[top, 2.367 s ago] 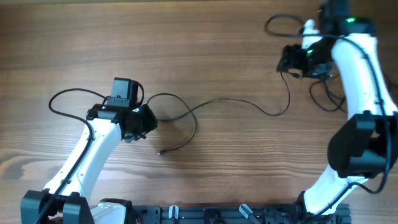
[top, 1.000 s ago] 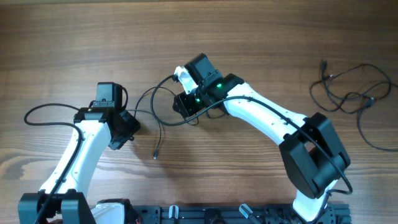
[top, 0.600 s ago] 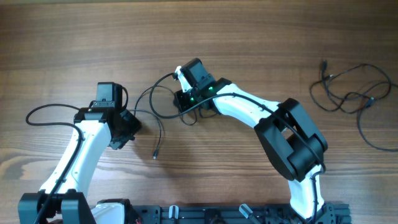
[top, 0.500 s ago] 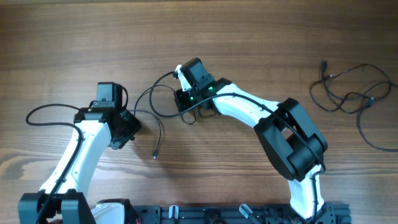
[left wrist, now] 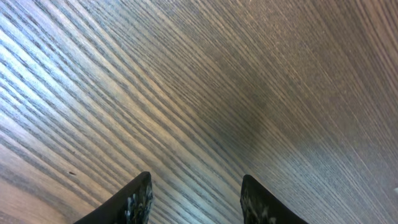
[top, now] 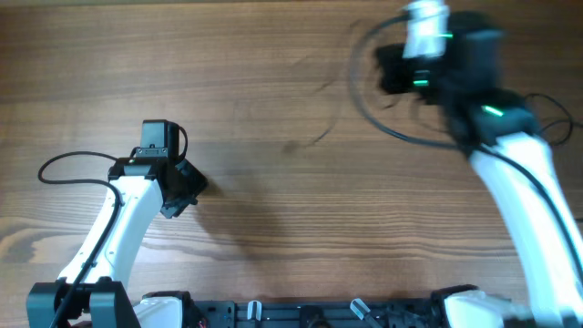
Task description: Untangle cables
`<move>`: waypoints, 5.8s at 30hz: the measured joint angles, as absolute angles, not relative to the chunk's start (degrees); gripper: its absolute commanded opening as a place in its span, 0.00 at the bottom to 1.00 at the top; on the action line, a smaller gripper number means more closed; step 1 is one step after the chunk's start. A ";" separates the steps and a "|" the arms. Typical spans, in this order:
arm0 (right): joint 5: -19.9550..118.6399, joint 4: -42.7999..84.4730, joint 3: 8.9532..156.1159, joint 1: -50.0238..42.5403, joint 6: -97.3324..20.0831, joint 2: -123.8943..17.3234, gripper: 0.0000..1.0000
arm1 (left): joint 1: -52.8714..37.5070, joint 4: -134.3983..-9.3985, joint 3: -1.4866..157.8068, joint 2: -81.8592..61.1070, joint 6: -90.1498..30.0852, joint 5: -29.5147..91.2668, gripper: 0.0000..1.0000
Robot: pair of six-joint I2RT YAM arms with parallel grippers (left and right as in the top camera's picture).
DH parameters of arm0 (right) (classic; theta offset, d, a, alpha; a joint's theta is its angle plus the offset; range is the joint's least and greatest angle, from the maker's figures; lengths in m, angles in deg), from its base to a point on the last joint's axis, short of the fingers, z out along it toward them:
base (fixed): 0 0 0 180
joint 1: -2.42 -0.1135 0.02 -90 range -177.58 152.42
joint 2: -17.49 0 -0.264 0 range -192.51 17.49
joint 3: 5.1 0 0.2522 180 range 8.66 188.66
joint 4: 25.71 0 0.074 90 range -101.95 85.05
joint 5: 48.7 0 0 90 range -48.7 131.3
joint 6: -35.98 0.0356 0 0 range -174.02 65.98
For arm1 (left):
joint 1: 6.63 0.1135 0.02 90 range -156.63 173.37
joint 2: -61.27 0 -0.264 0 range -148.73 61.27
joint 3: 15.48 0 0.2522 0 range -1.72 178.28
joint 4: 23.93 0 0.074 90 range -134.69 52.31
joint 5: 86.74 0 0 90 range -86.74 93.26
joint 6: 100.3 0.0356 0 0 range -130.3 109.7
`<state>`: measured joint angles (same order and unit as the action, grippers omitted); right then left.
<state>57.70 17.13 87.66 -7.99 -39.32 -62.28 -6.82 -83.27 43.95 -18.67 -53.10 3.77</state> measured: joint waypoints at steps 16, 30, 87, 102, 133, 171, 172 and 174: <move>46.23 23.21 88.10 17.30 -29.34 -51.98 0.04 | -6.82 -83.27 43.95 -18.67 -53.12 4.87 0.48; 42.32 24.91 88.10 32.51 -23.81 -69.03 1.00 | -6.82 -83.06 43.95 -18.67 -53.10 4.87 0.48; 48.92 19.54 43.64 -6.51 -42.47 -24.12 1.00 | -22.23 -73.24 25.48 25.02 -41.85 0.39 1.00; 48.92 19.45 42.74 -6.51 -42.30 -19.92 1.00 | -22.25 -78.77 25.31 34.00 -42.17 0.39 1.00; 49.53 -1.08 19.34 -5.22 -44.70 13.78 1.00 | -22.25 -79.93 25.16 33.81 -42.33 0.39 1.00; 46.73 -11.87 9.00 -4.10 -55.87 16.60 1.00 | -22.25 -79.91 25.11 33.81 -42.33 0.39 1.00; 46.73 -11.87 9.00 -4.10 -55.87 16.60 1.00 | -22.25 -79.91 25.11 33.81 -42.33 0.39 1.00; 46.73 -11.87 9.00 -4.10 -55.87 16.60 1.00 | -22.25 -79.91 25.11 33.81 -42.33 0.39 1.00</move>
